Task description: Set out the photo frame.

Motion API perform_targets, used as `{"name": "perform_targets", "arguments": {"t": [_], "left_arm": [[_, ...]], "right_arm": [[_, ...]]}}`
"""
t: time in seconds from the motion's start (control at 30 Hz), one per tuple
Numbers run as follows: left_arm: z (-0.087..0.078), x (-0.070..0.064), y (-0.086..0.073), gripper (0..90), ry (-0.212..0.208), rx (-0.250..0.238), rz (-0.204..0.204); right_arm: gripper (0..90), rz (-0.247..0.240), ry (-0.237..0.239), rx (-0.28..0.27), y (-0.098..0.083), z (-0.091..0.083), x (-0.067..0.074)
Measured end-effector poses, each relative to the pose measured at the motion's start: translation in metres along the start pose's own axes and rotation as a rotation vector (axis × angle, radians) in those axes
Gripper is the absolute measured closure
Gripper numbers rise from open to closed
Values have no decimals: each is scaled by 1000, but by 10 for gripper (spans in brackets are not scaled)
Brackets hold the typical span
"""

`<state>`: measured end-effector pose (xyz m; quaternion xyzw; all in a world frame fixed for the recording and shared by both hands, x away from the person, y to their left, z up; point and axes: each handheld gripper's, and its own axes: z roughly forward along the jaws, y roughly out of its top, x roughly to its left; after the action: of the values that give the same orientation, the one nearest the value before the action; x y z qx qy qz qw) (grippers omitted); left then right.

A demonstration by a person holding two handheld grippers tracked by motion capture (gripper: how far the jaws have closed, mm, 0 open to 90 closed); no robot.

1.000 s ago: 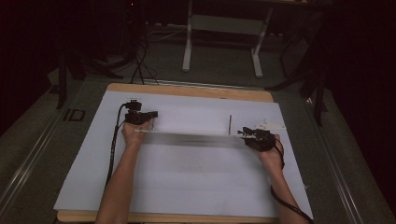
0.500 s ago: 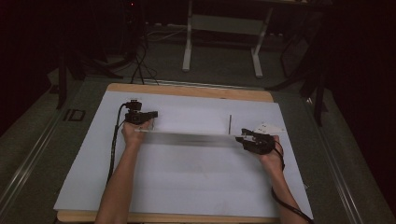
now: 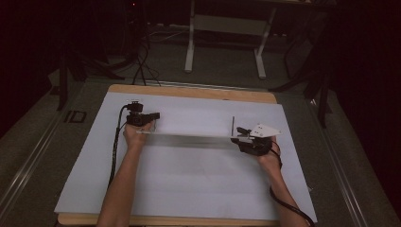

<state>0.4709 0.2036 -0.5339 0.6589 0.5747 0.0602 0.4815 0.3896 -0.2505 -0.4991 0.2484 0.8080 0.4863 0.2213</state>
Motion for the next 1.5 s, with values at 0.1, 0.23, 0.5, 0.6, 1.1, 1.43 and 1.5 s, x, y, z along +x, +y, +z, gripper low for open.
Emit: {"name": "perform_targets", "arguments": {"t": [0.1,0.23,0.5,0.6,1.1,1.43,1.5], "left_arm": [[0,0,0,851,2,0,-2],[0,0,0,847,-4,-4,10],[-3,1,0,817,-11,-14,32],[-7,-2,2,773,-13,-30,58],[-41,-4,-6,649,-22,-101,138],[-63,2,-17,605,-11,-102,193],[-67,5,-19,605,-8,-100,195]], "right_arm": [[518,13,24,-4,1,1,-2],[516,41,45,-3,0,1,-5],[515,55,59,-4,0,2,-7],[514,55,63,0,0,2,-7],[513,77,55,-10,3,4,-10],[509,94,48,-18,5,5,-13],[507,101,46,-20,5,6,-13]]}}
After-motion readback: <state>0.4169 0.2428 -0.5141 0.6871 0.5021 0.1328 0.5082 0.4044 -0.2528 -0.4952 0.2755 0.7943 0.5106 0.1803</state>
